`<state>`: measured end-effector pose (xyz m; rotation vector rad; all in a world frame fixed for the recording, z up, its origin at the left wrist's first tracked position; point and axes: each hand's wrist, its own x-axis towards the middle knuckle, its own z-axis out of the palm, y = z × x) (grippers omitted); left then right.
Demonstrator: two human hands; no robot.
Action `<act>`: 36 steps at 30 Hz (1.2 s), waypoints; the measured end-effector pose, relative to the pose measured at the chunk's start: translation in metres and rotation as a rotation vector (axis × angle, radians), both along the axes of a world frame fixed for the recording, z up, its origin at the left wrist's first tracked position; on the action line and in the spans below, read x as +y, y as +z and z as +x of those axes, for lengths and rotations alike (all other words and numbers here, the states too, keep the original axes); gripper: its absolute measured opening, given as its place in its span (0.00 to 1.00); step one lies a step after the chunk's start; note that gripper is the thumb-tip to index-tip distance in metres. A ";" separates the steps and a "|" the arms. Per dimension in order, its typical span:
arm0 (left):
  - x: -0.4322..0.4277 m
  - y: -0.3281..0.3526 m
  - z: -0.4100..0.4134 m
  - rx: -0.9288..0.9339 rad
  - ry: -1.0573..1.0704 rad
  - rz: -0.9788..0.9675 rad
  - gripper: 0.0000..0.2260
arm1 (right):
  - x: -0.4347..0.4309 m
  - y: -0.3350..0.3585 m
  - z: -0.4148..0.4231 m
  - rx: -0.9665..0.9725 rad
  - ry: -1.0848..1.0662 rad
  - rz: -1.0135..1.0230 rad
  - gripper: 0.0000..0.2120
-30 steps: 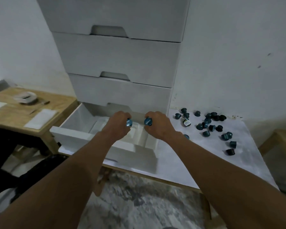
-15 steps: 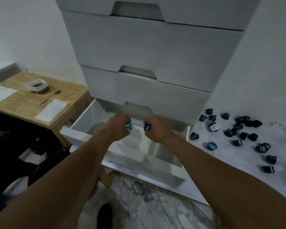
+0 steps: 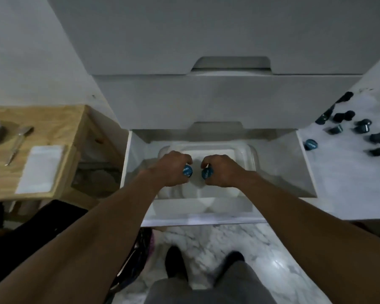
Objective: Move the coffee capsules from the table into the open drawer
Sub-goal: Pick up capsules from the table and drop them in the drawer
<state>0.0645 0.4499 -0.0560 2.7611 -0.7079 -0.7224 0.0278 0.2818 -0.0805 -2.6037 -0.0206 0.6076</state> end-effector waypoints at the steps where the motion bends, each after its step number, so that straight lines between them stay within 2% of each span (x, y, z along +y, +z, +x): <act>1: 0.000 -0.003 0.000 0.025 -0.014 0.006 0.20 | 0.001 -0.002 -0.001 0.023 0.003 -0.012 0.21; 14: -0.004 -0.022 0.003 0.162 -0.106 0.043 0.24 | -0.003 -0.008 -0.003 0.179 0.023 0.010 0.25; 19: -0.006 -0.020 0.007 0.170 -0.092 0.049 0.12 | -0.009 -0.005 0.000 0.210 -0.028 0.033 0.13; 29: -0.003 -0.019 0.000 0.170 -0.125 0.139 0.11 | 0.005 -0.005 -0.004 0.312 -0.006 0.053 0.15; 36: 0.000 -0.018 -0.003 0.123 -0.172 0.163 0.07 | 0.018 -0.007 -0.002 0.316 0.032 0.049 0.12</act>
